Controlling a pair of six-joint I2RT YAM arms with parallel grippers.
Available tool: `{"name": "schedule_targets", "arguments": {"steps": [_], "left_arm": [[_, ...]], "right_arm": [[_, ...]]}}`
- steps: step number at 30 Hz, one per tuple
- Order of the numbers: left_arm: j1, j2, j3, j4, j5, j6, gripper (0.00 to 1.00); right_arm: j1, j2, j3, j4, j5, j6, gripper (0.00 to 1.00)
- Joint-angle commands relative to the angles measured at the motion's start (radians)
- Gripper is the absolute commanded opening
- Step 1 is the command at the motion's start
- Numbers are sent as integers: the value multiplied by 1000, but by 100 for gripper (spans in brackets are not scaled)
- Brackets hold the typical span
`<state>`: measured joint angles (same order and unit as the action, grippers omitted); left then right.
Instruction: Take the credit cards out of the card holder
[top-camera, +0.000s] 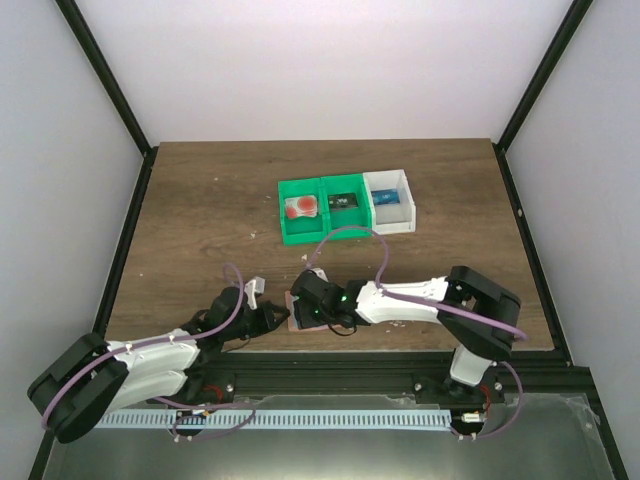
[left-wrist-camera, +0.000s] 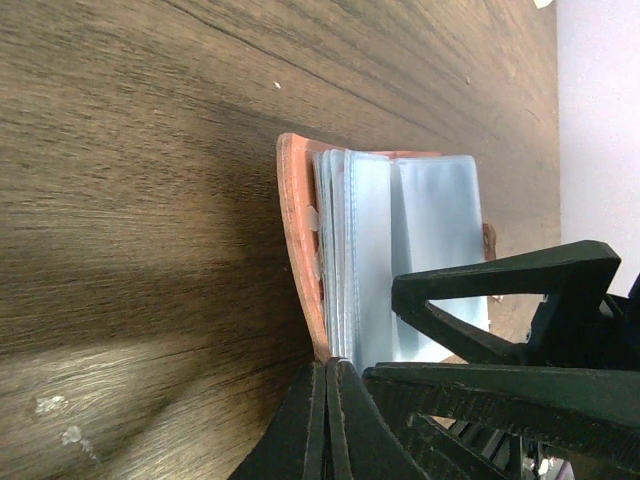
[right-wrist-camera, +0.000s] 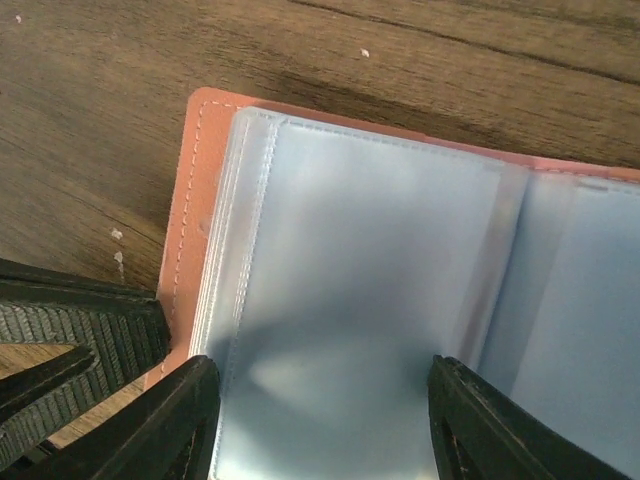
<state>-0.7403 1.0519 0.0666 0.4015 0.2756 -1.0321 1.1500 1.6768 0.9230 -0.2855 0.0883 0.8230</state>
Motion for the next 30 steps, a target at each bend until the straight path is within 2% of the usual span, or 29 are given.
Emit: {"name": "schedule_targets", "arguments": {"steps": [1, 11, 30], "left_arm": [[-4, 3, -2, 9, 7, 10, 0], [-4, -9, -8, 3, 4, 14, 0], [-4, -26, -19, -6, -4, 8, 0]], "right_arm": [[10, 28, 39, 19, -7, -9, 59], [10, 37, 43, -86, 100, 17, 57], [10, -86, 5, -230, 245, 61, 53]]}}
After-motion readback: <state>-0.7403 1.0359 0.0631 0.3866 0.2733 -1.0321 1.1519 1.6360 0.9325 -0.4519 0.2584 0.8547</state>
